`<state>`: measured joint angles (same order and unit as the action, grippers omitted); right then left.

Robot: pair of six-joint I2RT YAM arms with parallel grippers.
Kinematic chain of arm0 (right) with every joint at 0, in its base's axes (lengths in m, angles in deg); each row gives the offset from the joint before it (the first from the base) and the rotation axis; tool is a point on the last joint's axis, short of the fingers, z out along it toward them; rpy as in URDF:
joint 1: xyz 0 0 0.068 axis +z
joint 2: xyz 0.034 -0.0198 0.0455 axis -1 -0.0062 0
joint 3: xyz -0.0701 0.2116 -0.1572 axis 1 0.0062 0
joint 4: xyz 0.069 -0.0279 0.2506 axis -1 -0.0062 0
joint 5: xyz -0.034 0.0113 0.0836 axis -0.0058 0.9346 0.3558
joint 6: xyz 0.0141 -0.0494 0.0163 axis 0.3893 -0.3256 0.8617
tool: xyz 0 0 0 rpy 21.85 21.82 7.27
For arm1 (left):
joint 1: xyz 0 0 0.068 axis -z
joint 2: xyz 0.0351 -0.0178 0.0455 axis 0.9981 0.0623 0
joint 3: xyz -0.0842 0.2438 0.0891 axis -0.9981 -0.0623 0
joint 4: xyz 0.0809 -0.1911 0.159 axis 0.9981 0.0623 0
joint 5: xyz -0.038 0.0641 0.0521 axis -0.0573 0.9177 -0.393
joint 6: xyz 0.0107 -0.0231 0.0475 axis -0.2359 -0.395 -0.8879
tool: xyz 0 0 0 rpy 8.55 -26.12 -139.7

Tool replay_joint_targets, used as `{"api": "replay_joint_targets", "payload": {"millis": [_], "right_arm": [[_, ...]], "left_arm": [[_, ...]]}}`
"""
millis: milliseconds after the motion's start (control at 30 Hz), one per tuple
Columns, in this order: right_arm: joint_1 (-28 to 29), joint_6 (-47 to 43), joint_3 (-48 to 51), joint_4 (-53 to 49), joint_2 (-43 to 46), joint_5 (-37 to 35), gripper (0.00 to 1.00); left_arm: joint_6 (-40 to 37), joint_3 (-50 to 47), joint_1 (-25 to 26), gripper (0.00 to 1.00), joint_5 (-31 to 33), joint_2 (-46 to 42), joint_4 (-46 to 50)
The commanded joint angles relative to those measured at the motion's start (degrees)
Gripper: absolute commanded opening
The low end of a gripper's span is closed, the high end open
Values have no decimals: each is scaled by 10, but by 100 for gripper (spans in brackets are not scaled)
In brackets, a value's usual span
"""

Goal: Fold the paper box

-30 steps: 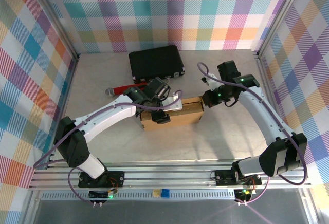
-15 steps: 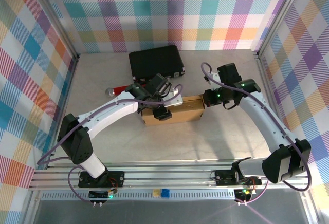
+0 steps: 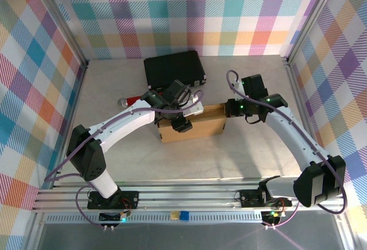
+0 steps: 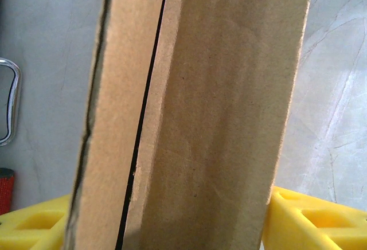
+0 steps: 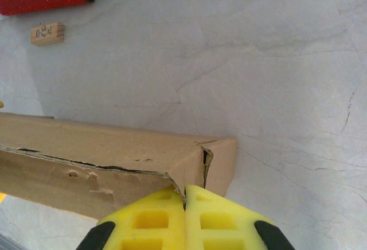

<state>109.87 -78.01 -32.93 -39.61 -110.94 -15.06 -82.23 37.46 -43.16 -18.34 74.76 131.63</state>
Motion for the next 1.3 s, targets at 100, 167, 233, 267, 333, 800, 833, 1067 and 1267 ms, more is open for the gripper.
{"api": "replay_joint_targets", "payload": {"millis": [100,167,233,267,333,800,833,1067,1267], "right_arm": [[3,43,15,7,13,-15,0],[3,49,10,4,12,-14,0],[3,55,6,-2,11,-20,0],[3,56,8,0,12,-21,0],[3,59,16,5,17,-26,0],[8,59,101,84,60,-36,0],[8,57,108,92,65,-36,0],[9,43,132,111,85,-43,0],[10,40,129,110,81,-46,0]], "left_arm": [[9,28,-9,67,18,13,9],[10,28,-9,67,19,14,9],[10,27,-9,68,19,14,9],[11,27,-9,68,19,14,8],[12,29,-10,69,19,16,9],[31,37,-16,70,22,22,6],[35,38,-17,70,22,22,4],[81,38,-21,73,24,7,-16],[153,22,-22,84,3,-33,-40]]}}
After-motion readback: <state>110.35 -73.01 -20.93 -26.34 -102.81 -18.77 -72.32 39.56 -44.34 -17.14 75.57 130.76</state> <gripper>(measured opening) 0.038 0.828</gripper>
